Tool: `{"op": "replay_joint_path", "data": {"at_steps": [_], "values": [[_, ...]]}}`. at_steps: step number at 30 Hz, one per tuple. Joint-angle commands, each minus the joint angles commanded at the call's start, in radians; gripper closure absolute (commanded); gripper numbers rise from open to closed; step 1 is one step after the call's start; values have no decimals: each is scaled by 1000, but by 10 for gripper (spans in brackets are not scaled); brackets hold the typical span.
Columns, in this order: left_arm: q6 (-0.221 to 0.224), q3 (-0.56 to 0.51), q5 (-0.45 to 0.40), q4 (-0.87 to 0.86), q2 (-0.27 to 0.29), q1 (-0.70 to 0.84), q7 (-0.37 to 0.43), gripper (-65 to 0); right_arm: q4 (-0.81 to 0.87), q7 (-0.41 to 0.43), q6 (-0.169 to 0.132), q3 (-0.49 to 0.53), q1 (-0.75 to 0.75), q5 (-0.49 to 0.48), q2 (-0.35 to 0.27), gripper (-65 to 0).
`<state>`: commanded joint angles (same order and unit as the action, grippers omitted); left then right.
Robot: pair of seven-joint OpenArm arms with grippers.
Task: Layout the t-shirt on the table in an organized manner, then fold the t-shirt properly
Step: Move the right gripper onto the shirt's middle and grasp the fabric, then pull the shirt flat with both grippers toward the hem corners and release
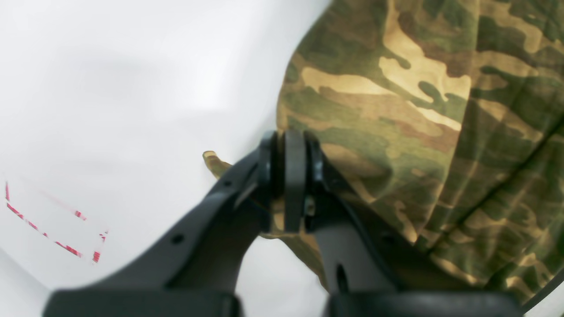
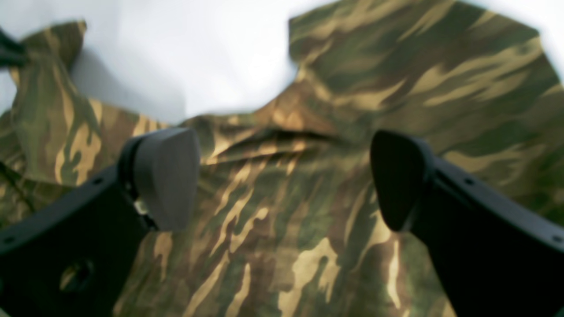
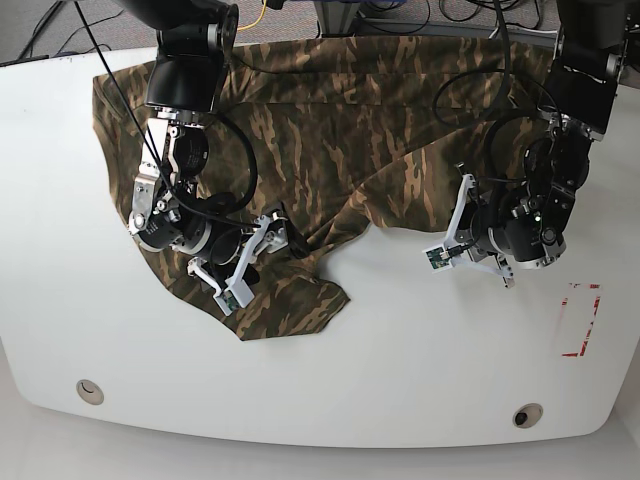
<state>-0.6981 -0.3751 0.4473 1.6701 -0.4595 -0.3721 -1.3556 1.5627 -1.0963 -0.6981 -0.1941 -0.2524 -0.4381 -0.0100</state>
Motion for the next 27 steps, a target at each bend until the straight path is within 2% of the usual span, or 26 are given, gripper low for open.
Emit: {"op": "replay_joint_path", "data": {"at_steps": [5, 14, 19, 27], "values": [[0, -2, -63, -54, 2, -41, 2, -8, 5, 0, 0, 0, 26, 0, 0, -583], [0, -6, -133, -158, 5, -83, 74, -11, 8, 2, 0, 0, 63, 0, -3, -583], [0, -6, -138, -195, 15, -95, 100, -11, 31, 3, 0, -2, 87, -2, -28, -583], [0, -9, -138, -256, 14, -118, 137, -11, 77, 0, 0, -2, 107, 0, -34, -583]]}}
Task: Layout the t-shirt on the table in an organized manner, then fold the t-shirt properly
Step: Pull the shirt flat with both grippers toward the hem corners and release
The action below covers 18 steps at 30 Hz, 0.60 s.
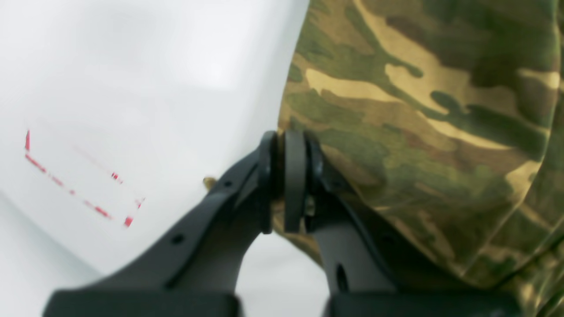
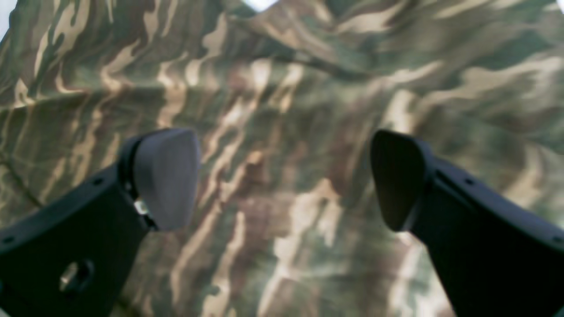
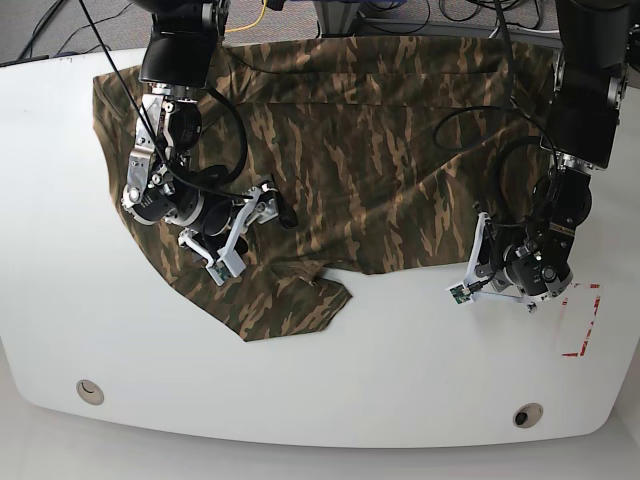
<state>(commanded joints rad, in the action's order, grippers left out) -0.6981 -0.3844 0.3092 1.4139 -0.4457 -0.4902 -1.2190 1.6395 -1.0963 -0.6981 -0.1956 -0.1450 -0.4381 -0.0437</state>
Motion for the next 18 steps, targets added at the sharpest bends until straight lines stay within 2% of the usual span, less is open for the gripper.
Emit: {"op": "replay_joint_path", "data": {"at_steps": [5, 18], "values": [[0, -38, 0, -40, -3, -41, 12, -11, 2, 0, 0, -2, 2, 0, -25, -583], [0, -51, -2, -132, -3, -123, 55, -11, 2, 0, 0, -5, -3, 2, -29, -583]]}}
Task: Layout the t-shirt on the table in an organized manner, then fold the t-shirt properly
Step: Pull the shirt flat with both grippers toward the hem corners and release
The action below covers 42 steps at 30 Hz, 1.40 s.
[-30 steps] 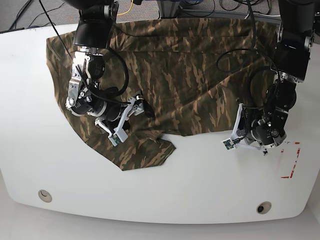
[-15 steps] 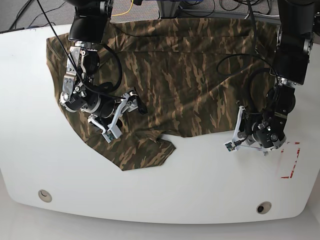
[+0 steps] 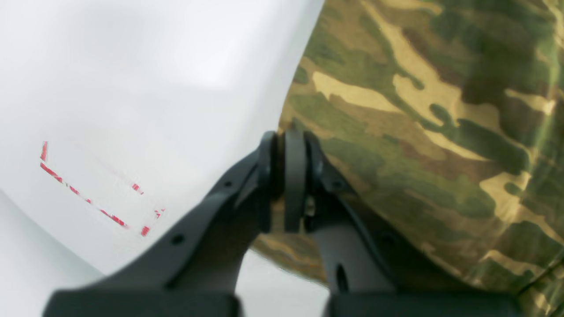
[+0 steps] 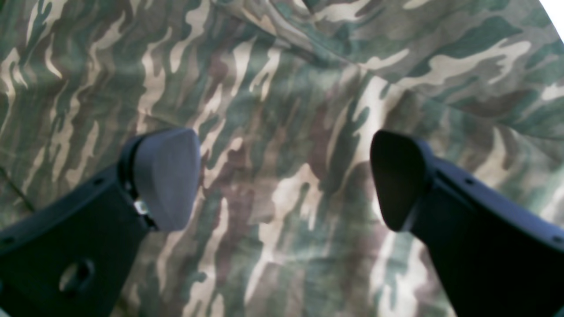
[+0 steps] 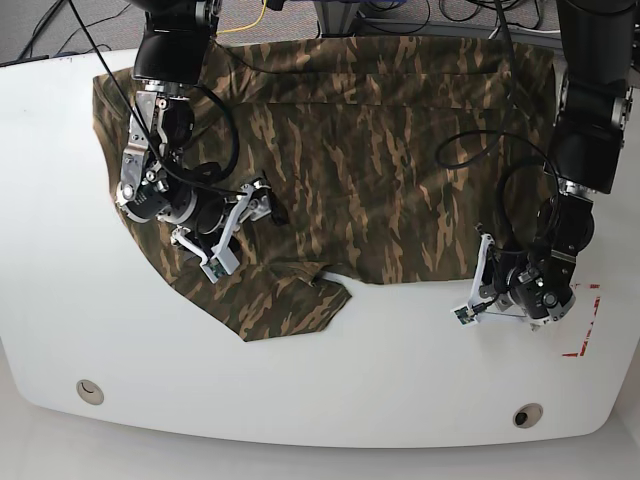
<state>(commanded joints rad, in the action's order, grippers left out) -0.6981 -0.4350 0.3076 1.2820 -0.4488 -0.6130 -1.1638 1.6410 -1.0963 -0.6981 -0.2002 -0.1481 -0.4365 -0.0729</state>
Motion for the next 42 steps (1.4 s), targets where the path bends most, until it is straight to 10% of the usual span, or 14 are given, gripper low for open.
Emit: {"op": "replay_joint_path", "data": {"at_steps": [6, 16, 30, 42], "values": [[0, 0, 0, -12, 0, -9, 2, -19, -8, 28, 0, -2, -28, 2, -46, -583], [0, 11, 3, -5, 0, -9, 8, -317, -166, 57, 0, -118, -163, 3, -158, -583], [0, 264, 8, 98, 2, -15, -26, -335, -687, 308, 0, -117, -328, 0, -331, -587], [0, 609, 6, 193, 40, 110, -40, -332, -801, 347, 0, -114, -342, -2, -305, -590]]}}
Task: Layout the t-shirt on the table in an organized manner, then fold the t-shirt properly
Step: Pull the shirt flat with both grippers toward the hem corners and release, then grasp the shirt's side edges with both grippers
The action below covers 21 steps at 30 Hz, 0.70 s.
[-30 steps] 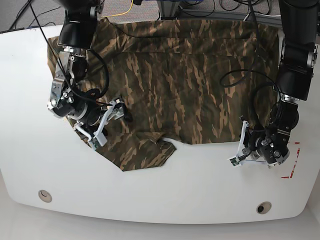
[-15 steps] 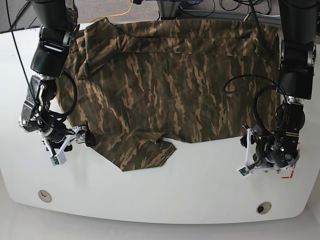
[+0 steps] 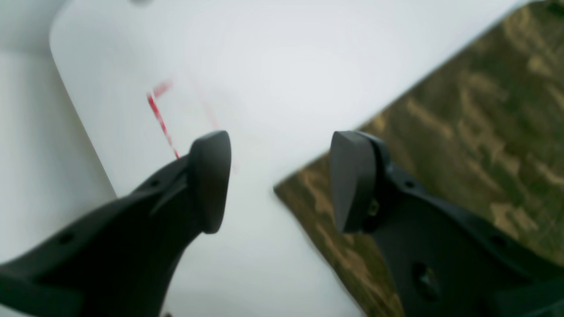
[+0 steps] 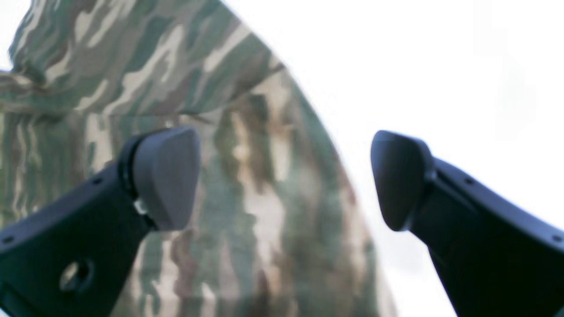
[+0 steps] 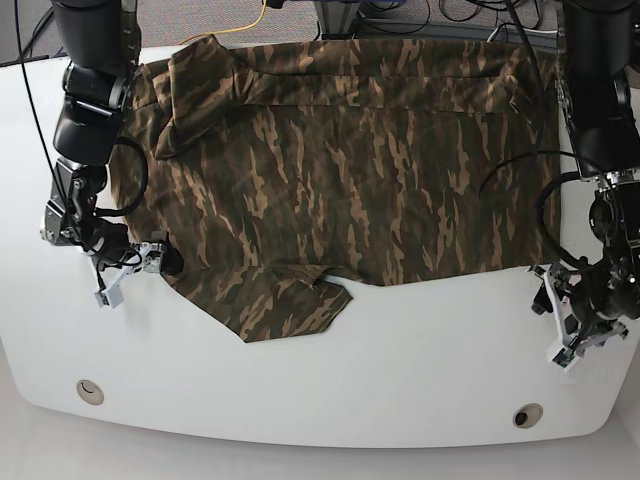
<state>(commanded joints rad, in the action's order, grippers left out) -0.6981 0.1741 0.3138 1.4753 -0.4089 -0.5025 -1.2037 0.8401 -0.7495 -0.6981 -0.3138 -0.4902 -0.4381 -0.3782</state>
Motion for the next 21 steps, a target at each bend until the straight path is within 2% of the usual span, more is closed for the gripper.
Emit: {"op": "replay_joint_path", "data": {"at_steps": [9, 15, 18, 21], "values": [[0, 180, -5, -2, 26, 60, 0, -332, 3, 0, 0, 44, 25, 0, 61, -583], [0, 265, -6, -6, 32, 103, 0, -332, 3, 0, 0, 55, 29, -3, 68, -579], [0, 267, -6, -6, 31, 117, 0, -332, 3, 0, 0, 57, 29, -3, 68, -522], [0, 267, -6, -6, 28, 138, 2, -332, 3, 0, 0, 57, 29, -3, 68, -398]]}}
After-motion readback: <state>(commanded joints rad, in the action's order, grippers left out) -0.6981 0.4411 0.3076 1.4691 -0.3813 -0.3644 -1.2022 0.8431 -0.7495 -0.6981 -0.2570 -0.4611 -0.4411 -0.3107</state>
